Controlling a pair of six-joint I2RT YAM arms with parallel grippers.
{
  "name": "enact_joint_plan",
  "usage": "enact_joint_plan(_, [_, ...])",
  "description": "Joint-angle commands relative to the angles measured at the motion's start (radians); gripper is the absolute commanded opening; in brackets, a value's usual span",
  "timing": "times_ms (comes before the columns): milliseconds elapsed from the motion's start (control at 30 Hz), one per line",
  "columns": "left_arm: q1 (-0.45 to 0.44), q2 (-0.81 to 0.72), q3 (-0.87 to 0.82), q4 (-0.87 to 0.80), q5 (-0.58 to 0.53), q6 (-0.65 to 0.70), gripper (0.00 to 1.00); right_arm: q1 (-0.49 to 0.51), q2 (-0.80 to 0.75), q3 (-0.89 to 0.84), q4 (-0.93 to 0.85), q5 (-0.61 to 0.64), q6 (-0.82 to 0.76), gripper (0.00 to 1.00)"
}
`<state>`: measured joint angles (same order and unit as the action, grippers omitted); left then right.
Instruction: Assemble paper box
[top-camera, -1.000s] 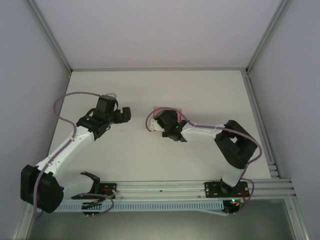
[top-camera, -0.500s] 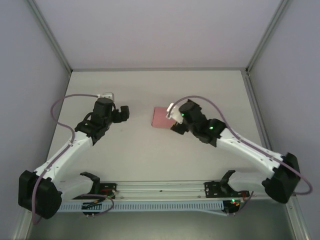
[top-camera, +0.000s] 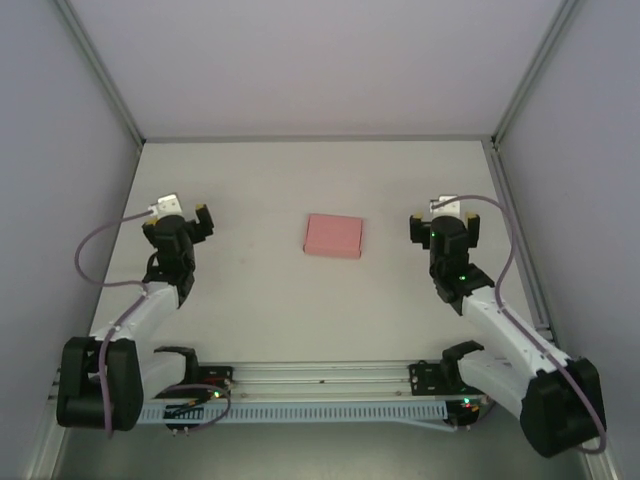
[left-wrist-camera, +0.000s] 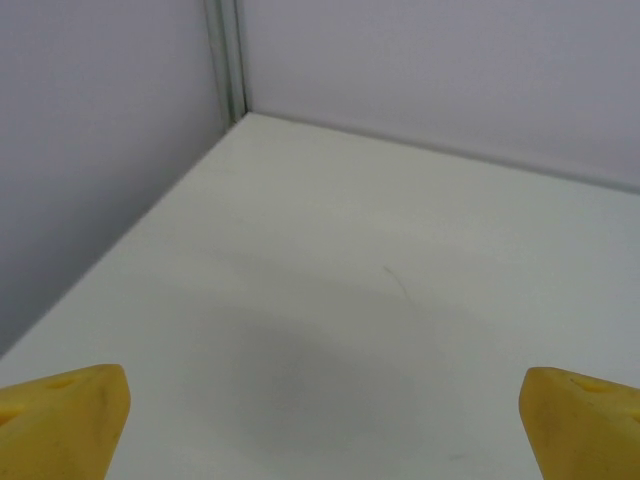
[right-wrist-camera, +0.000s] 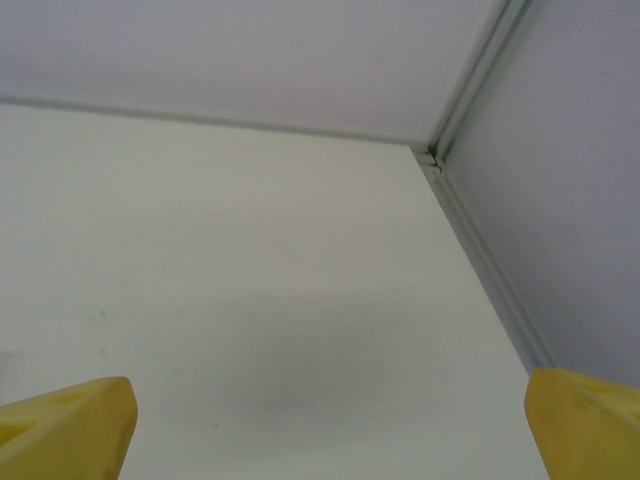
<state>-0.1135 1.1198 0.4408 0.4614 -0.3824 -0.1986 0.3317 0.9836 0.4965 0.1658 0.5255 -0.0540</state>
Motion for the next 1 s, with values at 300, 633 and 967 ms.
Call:
enact_joint_plan(300, [0.022,0.043,-0.253,0.562,0.208,0.177,1.00,-0.174,0.271,-0.255,0.742,-0.138,0.059,1.00])
enact_joint_plan(633, [0.040,0.138,-0.294,0.636,0.278,0.227,1.00,-0.264,0.495,-0.264,0.964,-0.244,0.094,1.00])
enact_joint_plan(967, [0.108,0.421,-0.178,0.726,0.334,0.242,1.00,-0.317,0.569,-0.158,0.824,-0.386,0.107,1.00])
